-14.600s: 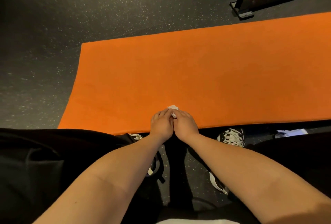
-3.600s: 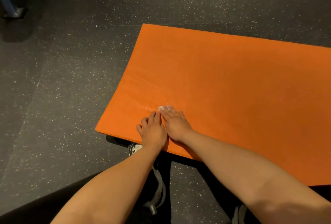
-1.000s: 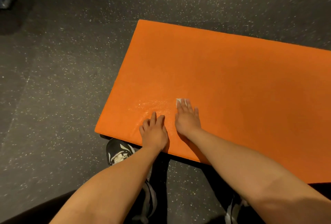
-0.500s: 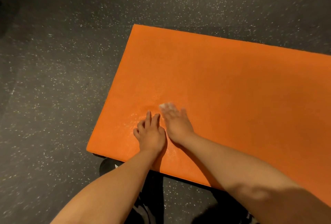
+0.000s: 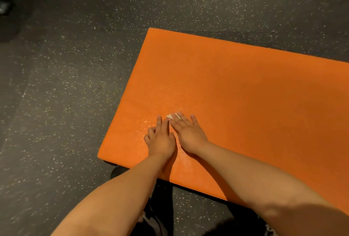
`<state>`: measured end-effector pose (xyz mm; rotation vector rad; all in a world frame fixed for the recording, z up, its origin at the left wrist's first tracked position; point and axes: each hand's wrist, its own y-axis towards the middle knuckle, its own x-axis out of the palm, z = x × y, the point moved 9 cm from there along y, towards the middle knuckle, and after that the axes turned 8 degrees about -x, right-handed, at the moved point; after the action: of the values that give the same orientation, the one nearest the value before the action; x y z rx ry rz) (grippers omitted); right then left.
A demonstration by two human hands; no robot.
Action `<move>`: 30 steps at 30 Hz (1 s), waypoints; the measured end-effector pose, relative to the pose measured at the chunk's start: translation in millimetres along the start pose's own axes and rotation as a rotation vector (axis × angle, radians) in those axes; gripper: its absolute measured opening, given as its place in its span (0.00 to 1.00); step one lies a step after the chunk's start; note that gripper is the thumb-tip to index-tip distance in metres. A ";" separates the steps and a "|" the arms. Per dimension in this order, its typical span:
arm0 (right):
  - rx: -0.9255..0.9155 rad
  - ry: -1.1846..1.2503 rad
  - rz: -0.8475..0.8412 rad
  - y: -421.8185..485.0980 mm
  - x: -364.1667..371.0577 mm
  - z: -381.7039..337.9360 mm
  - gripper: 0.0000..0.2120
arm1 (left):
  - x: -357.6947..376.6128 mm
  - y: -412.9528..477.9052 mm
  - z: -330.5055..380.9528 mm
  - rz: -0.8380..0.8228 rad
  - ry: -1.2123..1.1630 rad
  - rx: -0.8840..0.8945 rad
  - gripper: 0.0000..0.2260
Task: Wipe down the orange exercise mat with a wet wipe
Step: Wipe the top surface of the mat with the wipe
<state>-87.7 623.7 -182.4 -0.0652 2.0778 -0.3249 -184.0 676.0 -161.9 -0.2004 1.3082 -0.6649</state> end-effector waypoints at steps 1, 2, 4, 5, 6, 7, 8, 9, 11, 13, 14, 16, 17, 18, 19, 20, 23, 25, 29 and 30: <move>0.018 -0.033 0.018 2.3 -4.2 6.4 0.30 | -0.3 0.1 -0.6 0.005 0.013 0.003 0.24; 0.072 -0.041 0.034 5.0 -7.1 13.6 0.30 | 0.1 0.9 -1.5 0.004 0.027 0.000 0.25; 0.221 -0.001 0.066 5.9 -12.2 21.7 0.30 | 2.0 1.8 -2.5 -0.009 0.039 -0.005 0.25; 0.258 0.024 0.077 5.5 -12.6 18.3 0.31 | 2.9 1.9 -2.5 -0.011 0.035 -0.003 0.25; 0.255 0.053 0.082 4.8 -10.8 10.5 0.31 | 2.9 1.6 -2.9 -0.011 0.025 -0.001 0.25; 0.218 0.077 0.071 3.4 -7.1 0.1 0.30 | 2.4 1.2 -3.2 -0.011 0.006 0.000 0.25; 0.165 0.099 0.063 1.1 -2.4 -9.1 0.29 | 2.4 0.9 -4.0 -0.011 -0.021 0.002 0.24; 0.116 0.115 0.050 -2.2 1.8 -14.8 0.28 | 2.3 0.4 -4.9 -0.011 -0.049 0.003 0.24; 0.032 0.094 0.030 -6.2 4.9 -14.9 0.29 | 1.2 0.5 -7.1 -0.006 -0.086 0.003 0.25; -0.002 0.002 0.014 -2.3 1.5 -5.1 0.31 | 0.1 1.4 -7.7 0.000 -0.079 0.006 0.26; 0.029 -0.020 0.017 1.4 -3.1 2.6 0.31 | 0.2 2.1 -7.6 -0.002 -0.071 0.006 0.27; 0.171 -0.010 0.047 8.9 -16.4 17.2 0.30 | 1.0 1.9 -7.9 -0.007 -0.065 0.006 0.28; 0.237 0.001 0.057 10.8 -19.8 19.9 0.30 | 1.3 1.1 -8.1 -0.004 -0.065 0.007 0.28; 0.265 0.017 0.062 12.3 -20.4 17.4 0.31 | 1.1 1.3 -8.3 0.002 -0.067 0.005 0.29; 0.251 0.040 0.052 12.8 -17.3 10.2 0.32 | 0.5 2.1 -8.7 0.005 -0.077 0.001 0.29; 0.197 0.064 0.035 12.5 -10.9 0.0 0.32 | 0.1 3.6 -9.9 0.005 -0.098 -0.009 0.30; -0.037 0.092 -0.039 4.1 6.1 -26.8 0.28 | -2.6 7.5 -11.5 0.012 -0.149 -0.019 0.29; -0.105 0.044 -0.069 2.9 5.7 -25.9 0.26 | -4.4 8.0 -10.1 0.022 -0.108 -0.014 0.28; 0.120 -0.015 -0.016 12.1 -17.7 13.6 0.26 | -7.8 9.7 2.5 0.038 0.075 0.005 0.26; 0.205 -0.016 0.014 12.6 -23.1 24.0 0.26 | -8.1 9.5 5.7 0.039 0.105 0.014 0.26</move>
<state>-54.3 635.1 -177.5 0.0697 2.0170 -0.5256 -176.3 686.8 -158.3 -0.1295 1.4039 -0.6581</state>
